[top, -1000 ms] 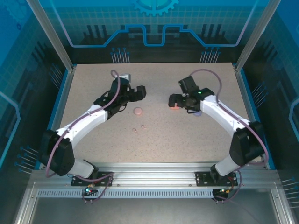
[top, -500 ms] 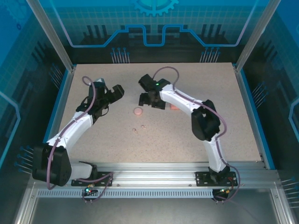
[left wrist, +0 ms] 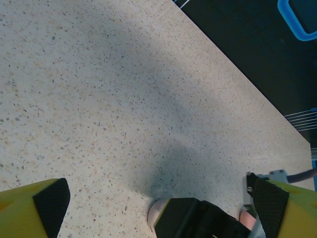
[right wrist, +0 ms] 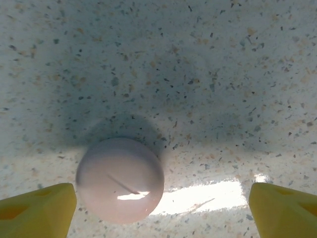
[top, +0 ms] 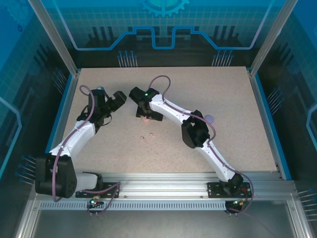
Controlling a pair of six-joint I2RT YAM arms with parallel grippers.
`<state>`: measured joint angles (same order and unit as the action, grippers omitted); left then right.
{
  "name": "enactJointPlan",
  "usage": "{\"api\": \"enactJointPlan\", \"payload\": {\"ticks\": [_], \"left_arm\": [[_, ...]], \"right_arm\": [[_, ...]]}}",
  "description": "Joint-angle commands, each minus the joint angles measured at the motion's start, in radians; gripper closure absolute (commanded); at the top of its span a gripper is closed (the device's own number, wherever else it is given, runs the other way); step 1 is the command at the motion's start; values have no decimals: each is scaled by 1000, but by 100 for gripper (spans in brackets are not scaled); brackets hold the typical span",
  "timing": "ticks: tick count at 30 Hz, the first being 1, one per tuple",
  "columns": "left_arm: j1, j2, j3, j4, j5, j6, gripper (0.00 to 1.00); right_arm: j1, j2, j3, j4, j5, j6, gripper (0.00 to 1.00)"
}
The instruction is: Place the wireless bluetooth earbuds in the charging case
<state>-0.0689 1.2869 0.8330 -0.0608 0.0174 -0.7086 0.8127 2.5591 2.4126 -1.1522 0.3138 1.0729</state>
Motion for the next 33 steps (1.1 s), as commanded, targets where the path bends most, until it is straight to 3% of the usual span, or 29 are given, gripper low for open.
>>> {"api": "enactJointPlan", "payload": {"ticks": [1, 12, 19, 24, 33], "left_arm": [[11, -29, -19, 37, 40, -30, 1], [11, -15, -17, 57, 67, -45, 1], [11, -4, -6, 65, 84, -57, 1], [11, 3, -1, 71, 96, -62, 1], [11, 11, 5, 75, 98, -63, 1]], "right_arm": [[13, 46, 56, -41, 41, 2, 10], [8, 44, 39, -47, 42, -35, 11], [-7, -64, -115, -32, 71, -42, 12], [-21, -133, -211, 71, 46, -99, 11], [-33, -112, -133, 55, 1, 11, 10]]}}
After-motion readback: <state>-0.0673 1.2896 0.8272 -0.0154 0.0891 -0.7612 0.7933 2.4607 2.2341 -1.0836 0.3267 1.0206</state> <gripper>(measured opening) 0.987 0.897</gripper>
